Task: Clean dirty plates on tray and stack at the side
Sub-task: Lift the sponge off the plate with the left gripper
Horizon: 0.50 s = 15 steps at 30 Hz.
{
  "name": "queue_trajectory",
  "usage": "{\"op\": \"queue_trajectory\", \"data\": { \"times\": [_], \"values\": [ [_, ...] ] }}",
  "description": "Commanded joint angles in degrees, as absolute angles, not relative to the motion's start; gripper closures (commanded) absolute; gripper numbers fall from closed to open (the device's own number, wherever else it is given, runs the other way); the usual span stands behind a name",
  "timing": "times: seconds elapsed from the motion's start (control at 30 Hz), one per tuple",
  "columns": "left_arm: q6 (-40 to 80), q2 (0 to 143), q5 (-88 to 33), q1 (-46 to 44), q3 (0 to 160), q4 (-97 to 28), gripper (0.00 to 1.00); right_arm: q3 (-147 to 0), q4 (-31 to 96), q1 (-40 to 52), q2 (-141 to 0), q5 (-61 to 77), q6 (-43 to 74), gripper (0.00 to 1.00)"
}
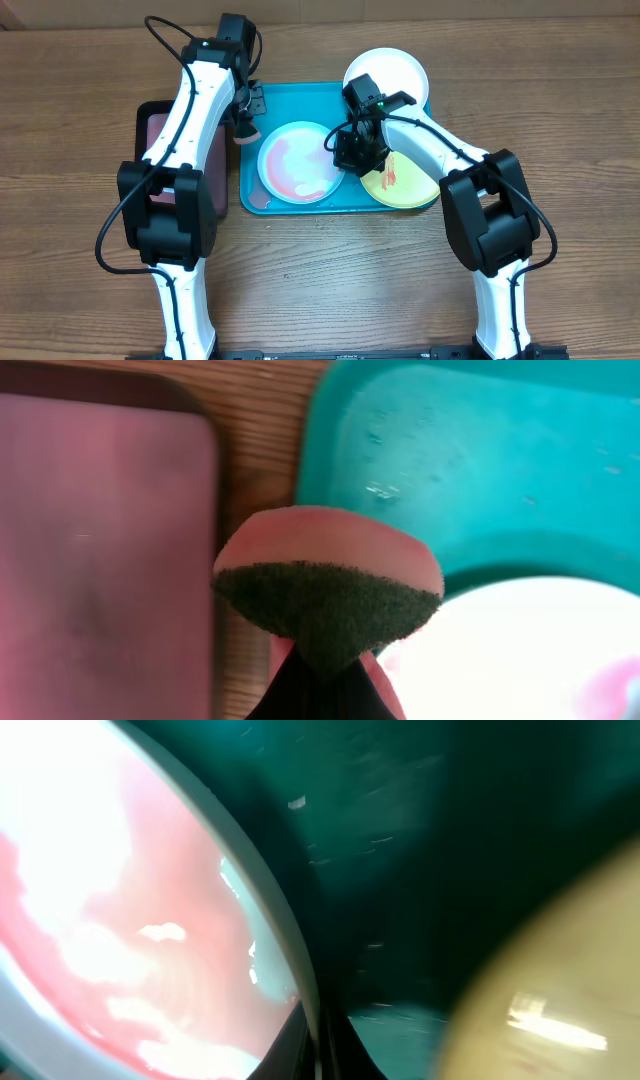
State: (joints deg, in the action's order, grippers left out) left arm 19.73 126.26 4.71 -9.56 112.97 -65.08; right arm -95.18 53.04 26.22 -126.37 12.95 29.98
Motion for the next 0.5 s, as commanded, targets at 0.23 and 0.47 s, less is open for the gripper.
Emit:
{"op": "queue_trajectory", "data": {
  "times": [0.23, 0.47],
  "values": [
    [19.27, 126.23, -5.39, -10.15, 113.62, -65.1, 0.96, -98.87, 56.8, 33.04, -114.06, -22.81, 30.13, 0.96],
    [19.27, 126.23, -5.43, -10.13, 113.62, -64.95, 0.96, -98.87, 60.25, 38.5, -113.23, -42.09, 34.0, 0.96]
  ]
}}
